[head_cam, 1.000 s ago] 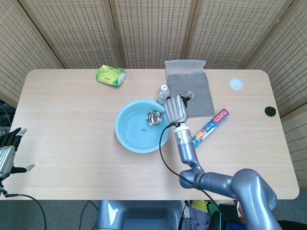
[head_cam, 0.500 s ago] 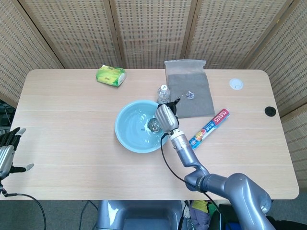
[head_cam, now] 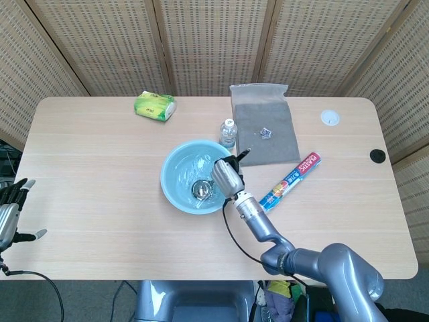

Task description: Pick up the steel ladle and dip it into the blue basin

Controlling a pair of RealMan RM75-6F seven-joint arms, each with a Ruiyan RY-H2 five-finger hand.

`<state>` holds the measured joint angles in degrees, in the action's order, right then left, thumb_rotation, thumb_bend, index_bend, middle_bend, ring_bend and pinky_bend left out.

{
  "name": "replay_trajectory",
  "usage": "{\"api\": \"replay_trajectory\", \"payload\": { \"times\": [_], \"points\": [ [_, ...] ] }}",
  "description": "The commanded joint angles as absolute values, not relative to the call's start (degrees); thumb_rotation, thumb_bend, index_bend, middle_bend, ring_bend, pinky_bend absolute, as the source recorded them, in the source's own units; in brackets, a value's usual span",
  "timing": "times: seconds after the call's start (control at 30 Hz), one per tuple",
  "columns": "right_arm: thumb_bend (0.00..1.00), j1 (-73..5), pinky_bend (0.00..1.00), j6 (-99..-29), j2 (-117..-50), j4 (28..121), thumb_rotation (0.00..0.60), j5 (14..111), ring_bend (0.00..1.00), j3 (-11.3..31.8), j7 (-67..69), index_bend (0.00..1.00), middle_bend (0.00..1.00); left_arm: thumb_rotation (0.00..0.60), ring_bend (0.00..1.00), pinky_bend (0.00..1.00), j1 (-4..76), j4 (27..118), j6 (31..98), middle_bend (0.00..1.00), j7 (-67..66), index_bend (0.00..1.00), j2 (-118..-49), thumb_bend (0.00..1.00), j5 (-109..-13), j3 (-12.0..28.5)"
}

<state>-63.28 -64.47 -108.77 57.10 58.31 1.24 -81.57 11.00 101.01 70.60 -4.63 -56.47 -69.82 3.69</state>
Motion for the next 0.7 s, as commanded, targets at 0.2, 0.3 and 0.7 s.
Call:
{"api": "replay_trajectory", "payload": {
  "times": [0.2, 0.3, 0.7],
  "points": [
    [0.73, -61.4, 1.00, -63.0, -106.5, 64.6, 0.600, 53.4, 0.95, 5.8, -81.8, 0.81, 0.93, 0.600, 0.00, 0.00, 11.0, 101.0, 70.6, 0.00, -4.9, 0.00, -56.6, 0.00, -69.8, 3.6],
    [0.73, -60.4, 1.00, -63.0, -105.8, 68.1, 0.600, 48.9, 0.95, 8.5, -81.7, 0.81, 0.93, 0.600, 0.00, 0.00, 11.0, 101.1, 70.7, 0.00, -4.9, 0.00, -56.6, 0.00, -69.8, 3.6],
    [0.74, -59.2, 1.00, -65.2, -100.3, 81.5, 0.600, 32.0, 0.95, 16.0, -82.7, 0.81, 0.93, 0.600, 0.00, 0.00, 10.9, 101.3, 71.0, 0.00, -5.2, 0.00, -56.7, 0.00, -70.3, 3.3]
  ]
}}
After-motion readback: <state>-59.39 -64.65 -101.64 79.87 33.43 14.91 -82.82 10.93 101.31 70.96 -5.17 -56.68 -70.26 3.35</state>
